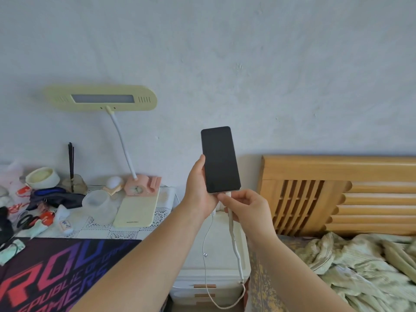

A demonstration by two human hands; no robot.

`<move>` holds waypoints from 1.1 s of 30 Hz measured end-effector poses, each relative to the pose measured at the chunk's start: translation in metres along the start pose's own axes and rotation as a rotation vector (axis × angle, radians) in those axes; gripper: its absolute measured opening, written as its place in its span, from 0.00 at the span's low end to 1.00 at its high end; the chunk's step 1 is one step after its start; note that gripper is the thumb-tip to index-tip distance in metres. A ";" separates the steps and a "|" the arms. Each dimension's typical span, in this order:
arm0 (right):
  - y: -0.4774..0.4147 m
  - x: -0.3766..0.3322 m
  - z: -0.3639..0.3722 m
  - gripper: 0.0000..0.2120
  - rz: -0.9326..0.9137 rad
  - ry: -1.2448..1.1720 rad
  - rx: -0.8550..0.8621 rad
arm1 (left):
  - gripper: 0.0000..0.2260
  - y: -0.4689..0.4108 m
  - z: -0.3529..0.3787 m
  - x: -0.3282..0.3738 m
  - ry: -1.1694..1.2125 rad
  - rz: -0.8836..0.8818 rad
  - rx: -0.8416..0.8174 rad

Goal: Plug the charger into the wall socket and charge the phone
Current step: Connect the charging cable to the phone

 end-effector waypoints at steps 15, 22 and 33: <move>0.003 -0.020 0.018 0.10 -0.009 0.036 -0.017 | 0.17 0.004 -0.007 0.020 0.027 0.041 0.089; -0.001 -0.025 0.019 0.10 -0.001 0.052 0.003 | 0.17 0.002 -0.005 0.024 0.014 0.037 0.071; -0.006 -0.030 0.022 0.09 0.046 -0.029 -0.039 | 0.18 -0.004 -0.010 0.029 0.067 0.056 0.008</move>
Point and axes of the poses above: each hand's wrist, its own y-axis away from the middle knuckle, its own z-axis out of the palm, x = y × z, the point moved 4 cm from there along -y, towards the middle knuckle, and after that the axes turned 9 degrees about -x, right-handed, at the moved point
